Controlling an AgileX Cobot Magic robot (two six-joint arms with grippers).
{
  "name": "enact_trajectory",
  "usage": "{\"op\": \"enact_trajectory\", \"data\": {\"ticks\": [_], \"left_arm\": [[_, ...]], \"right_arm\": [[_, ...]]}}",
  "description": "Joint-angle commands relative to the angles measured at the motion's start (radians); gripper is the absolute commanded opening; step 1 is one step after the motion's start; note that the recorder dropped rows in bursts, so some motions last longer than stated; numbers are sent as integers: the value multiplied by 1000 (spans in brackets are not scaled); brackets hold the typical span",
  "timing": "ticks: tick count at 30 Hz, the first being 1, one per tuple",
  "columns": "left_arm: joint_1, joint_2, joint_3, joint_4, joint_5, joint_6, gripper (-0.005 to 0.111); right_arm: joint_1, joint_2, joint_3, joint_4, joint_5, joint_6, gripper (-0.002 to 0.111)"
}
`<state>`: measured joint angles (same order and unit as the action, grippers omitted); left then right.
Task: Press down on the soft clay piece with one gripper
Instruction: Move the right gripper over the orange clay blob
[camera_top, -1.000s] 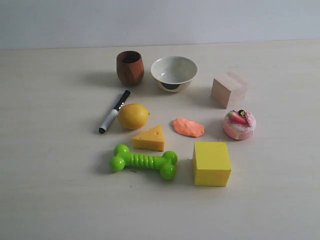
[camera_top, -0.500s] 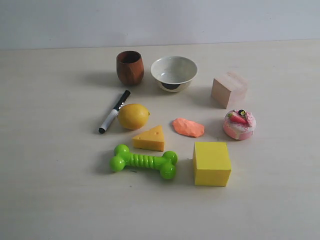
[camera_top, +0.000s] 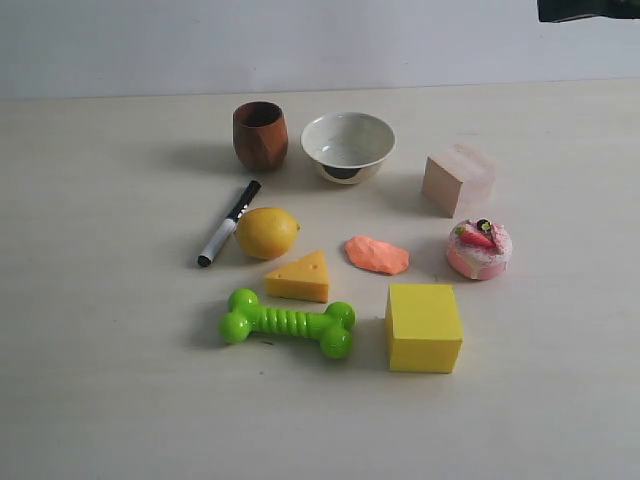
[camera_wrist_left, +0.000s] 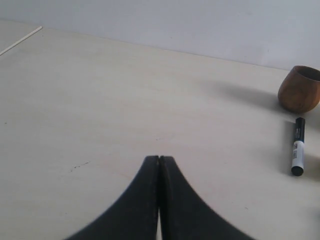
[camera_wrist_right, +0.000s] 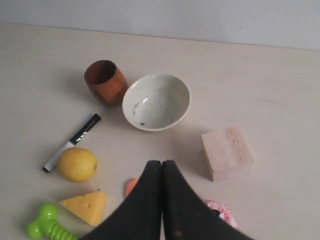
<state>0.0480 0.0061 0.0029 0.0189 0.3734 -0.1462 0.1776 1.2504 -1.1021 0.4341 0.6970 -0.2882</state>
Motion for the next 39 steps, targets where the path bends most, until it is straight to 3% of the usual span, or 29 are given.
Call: {"op": "enact_trajectory", "data": {"ticks": [1, 7, 14, 21, 24, 32, 39], "left_arm": [[1, -6, -3, 0, -9, -6, 0], [1, -6, -3, 0, -9, -6, 0], [1, -6, -3, 0, -9, -6, 0], [1, -6, -3, 0, -9, -6, 0], [1, -6, -3, 0, -9, -6, 0], [1, -6, -3, 0, -9, -6, 0], [1, -6, -3, 0, -9, -6, 0]], "right_arm": [[2, 7, -10, 9, 60, 47, 0], [20, 65, -10, 41, 141, 47, 0], [172, 161, -10, 28, 143, 47, 0], [253, 285, -54, -178, 181, 243, 0], [269, 349, -98, -264, 197, 303, 0], [270, 505, -238, -225, 202, 342, 0], [276, 644, -387, -232, 329, 356, 0]]}}
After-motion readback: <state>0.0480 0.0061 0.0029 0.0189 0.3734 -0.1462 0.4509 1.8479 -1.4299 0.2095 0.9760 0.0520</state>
